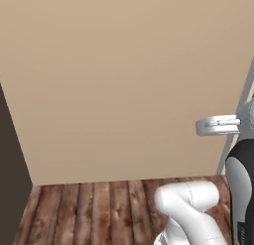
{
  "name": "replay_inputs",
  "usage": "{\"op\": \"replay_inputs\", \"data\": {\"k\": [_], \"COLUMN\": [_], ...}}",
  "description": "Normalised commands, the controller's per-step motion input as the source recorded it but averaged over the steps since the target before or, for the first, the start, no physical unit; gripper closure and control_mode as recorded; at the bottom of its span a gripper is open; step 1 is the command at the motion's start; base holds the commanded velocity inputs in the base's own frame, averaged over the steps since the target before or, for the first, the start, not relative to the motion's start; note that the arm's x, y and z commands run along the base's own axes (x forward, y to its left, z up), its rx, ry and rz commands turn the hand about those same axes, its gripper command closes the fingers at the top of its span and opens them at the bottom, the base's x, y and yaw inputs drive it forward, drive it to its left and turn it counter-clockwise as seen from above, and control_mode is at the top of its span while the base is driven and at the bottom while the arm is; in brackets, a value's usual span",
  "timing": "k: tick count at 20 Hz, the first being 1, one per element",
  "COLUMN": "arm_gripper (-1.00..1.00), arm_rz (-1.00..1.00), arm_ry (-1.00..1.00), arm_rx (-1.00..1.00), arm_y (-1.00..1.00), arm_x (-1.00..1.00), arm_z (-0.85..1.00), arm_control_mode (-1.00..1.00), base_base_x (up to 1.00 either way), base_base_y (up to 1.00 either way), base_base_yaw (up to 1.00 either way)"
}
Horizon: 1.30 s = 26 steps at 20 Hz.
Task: Take the cakes from the fridge and place them on the empty tray on the dining counter.
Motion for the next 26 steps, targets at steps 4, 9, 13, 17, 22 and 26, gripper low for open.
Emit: {"op": "replay_inputs", "data": {"k": [4, 9, 13, 17, 22, 26], "arm_gripper": [-1.0, -1.0, -1.0, -1.0, -1.0, -1.0], "arm_rz": [0.0, 0.0, 0.0, 0.0, 0.0, 0.0], "arm_ry": [0.0, 0.0, 0.0, 0.0, 0.0, 0.0], "arm_rx": [0.0, 0.0, 0.0, 0.0, 0.0, 0.0], "arm_y": [0.0, 0.0, 0.0, 0.0, 0.0, 0.0], "arm_x": [0.0, 0.0, 0.0, 0.0, 0.0, 0.0], "arm_z": [0.0, 0.0, 0.0, 0.0, 0.0, 0.0], "arm_control_mode": [1.0, 1.0, 1.0, 1.0, 1.0, 1.0], "base_base_x": [1.0, 0.58, 0.16, -0.48, -0.19, 0.56], "base_base_y": [-1.0, -1.0, -1.0, -0.75, -0.78, -1.0], "base_base_yaw": [0.09, 0.0, 0.0, 0.01, 0.01, 0.03]}}
